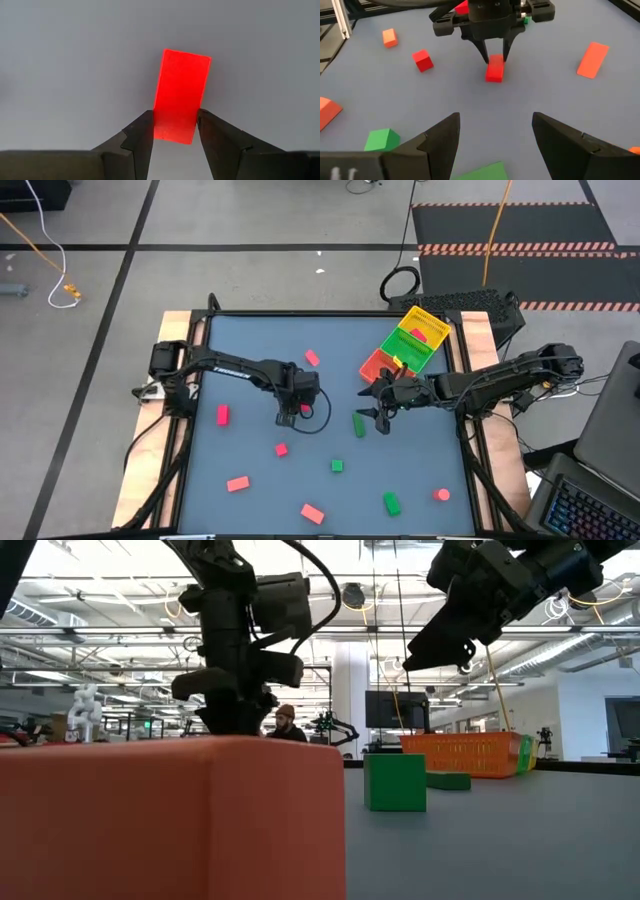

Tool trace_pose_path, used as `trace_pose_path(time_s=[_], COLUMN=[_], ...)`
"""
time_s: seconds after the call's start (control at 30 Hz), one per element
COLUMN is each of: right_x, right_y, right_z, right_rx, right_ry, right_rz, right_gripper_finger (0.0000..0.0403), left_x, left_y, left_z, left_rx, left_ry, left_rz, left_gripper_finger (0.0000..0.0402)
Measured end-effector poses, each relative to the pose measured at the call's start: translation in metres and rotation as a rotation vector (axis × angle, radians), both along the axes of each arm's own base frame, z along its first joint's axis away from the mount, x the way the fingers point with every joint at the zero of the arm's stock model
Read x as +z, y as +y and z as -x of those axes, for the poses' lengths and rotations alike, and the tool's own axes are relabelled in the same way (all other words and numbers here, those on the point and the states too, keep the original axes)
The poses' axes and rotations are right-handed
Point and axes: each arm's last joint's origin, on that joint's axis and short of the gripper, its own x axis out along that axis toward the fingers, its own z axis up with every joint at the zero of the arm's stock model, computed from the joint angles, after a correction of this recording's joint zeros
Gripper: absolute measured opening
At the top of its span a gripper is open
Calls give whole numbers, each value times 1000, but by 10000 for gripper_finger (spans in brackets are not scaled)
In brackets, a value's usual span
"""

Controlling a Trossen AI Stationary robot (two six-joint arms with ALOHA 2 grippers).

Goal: Sort & place blocks by color
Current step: Put the red block into the yellow bin

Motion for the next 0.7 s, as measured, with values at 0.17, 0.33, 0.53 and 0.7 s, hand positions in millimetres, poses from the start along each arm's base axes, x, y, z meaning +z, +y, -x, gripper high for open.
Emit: trace_pose_path(time_s=[0.17, 0.33, 0.53, 0.7], right_x=[0, 0, 0, -1], right_y=[0, 0, 0, 0], right_z=[0, 0, 0, 0], right_rx=[2, 2, 4, 6], right_ry=[1, 1, 1, 9], right_rz=[0, 0, 1, 7], right_gripper_finger=[242, 242, 242, 242], left_x=[0, 0, 8, 23], left_y=[-1, -2, -3, -4], left_z=[0, -3, -2, 2], left_rx=[11, 34, 47, 59], left_ry=[0, -32, -66, -106], left_rz=[11, 29, 38, 47], left_gripper_finger=[154, 154, 152, 117])
